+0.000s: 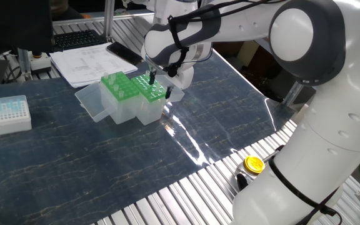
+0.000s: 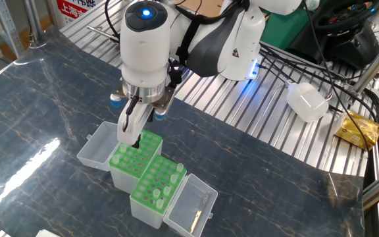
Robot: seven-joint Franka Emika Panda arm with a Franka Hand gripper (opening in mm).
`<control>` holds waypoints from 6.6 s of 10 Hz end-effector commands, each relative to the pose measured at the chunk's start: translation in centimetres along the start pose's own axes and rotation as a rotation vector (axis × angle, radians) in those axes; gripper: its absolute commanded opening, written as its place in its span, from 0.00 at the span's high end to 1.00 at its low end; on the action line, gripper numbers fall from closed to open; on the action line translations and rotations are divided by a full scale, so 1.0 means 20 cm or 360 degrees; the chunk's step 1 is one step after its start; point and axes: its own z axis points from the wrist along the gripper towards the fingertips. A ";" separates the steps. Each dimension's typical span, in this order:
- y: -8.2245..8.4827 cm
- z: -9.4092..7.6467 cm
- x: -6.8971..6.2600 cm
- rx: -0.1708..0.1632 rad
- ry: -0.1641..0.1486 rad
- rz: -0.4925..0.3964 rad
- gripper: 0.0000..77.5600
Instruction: Transfer all large pipette tips from one holder to another
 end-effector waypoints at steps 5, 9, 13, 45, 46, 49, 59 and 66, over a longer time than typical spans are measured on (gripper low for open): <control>0.00 -0.01 0.00 -0.0009 -0.0003 -0.0005 0.99; 0.00 -0.01 0.00 -0.0009 -0.0003 -0.0005 0.99; 0.07 -0.06 -0.01 0.0007 -0.0037 -0.0018 0.99; 0.05 -0.70 -0.02 -0.0034 -0.0047 -0.0094 0.99; 0.06 -0.71 -0.01 -0.0034 -0.0046 -0.0094 0.99; 0.05 -0.73 0.01 -0.0033 -0.0047 -0.0090 0.99; 0.06 -0.79 0.06 -0.0037 -0.0026 -0.0068 0.99; 0.15 -0.79 0.14 -0.0041 0.0005 0.0076 0.99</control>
